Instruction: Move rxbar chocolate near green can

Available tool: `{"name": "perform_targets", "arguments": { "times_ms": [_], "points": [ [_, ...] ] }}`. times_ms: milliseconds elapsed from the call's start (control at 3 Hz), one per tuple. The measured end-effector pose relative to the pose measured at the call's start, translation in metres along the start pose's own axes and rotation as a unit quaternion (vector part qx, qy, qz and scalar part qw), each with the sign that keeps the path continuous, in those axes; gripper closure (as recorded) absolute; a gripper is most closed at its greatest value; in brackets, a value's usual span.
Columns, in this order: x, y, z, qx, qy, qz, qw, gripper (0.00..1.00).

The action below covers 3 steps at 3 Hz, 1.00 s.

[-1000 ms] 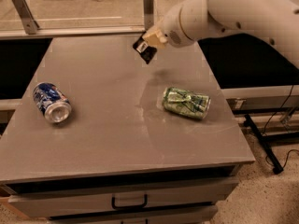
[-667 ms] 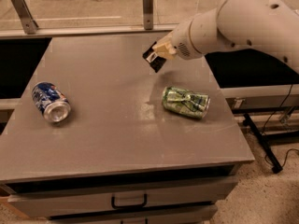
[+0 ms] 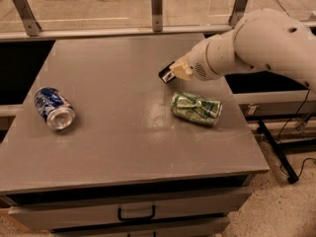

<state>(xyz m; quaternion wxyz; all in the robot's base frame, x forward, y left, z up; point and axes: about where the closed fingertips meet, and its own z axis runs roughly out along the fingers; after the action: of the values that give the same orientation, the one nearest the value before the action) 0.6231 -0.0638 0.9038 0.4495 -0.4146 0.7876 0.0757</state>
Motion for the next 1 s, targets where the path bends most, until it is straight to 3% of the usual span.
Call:
{"name": "perform_targets", "arguments": {
  "times_ms": [1000],
  "points": [
    [0.0159, 0.0013, -0.0031, 0.006, 0.025, 0.017, 0.9995, 0.13]
  ]
}}
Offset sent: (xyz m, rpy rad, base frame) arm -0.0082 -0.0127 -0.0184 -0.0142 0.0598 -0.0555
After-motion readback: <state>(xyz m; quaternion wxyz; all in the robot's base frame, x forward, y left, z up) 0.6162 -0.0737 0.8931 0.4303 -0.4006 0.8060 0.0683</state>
